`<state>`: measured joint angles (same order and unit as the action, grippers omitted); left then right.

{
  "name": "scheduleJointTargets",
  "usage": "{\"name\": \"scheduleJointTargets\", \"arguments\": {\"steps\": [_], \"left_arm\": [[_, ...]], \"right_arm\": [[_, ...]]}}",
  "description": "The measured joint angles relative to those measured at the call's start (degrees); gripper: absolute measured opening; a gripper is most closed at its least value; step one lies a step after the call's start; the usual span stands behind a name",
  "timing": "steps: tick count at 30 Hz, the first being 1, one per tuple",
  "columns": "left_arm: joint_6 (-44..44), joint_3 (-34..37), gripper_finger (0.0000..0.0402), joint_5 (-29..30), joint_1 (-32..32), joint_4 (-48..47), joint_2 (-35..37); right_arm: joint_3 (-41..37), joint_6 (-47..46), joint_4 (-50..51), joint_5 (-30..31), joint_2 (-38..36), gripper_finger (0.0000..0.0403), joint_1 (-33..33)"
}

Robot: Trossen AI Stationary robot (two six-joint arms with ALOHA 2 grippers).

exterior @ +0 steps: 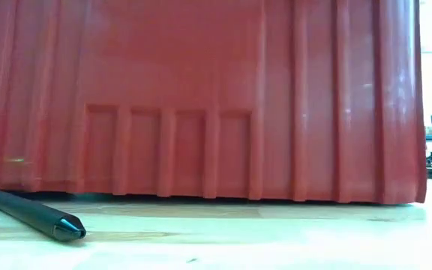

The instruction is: Sort Items/Unsort Items

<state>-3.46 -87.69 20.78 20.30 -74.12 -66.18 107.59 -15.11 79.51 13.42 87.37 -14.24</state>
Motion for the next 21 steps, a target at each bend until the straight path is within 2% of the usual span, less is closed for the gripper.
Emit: {"name": "scheduleJointTargets", "arguments": {"steps": [3,10,17,21], "left_arm": [[3.39,-0.06,0.0001,0.32,-0.35,3.50,0.14],[1.96,-0.08,0.0001,0.31,-0.91,2.61,0.03],[-6.39,-0.22,0.0001,-2.51,-0.94,-2.84,-0.04],[-8.12,2.06,0.0001,-2.96,-0.91,-3.46,0.33]], "right_arm": [[-0.02,0.17,1.35,-0.43,-0.16,0.0000,-0.04],[-0.02,-0.97,1.55,-0.38,-0.07,0.0000,-0.02],[-0.02,-1.07,0.22,0.05,0.04,0.0000,0.00],[-0.04,-0.93,-0.14,0.35,0.11,0.0000,0.15]]}}
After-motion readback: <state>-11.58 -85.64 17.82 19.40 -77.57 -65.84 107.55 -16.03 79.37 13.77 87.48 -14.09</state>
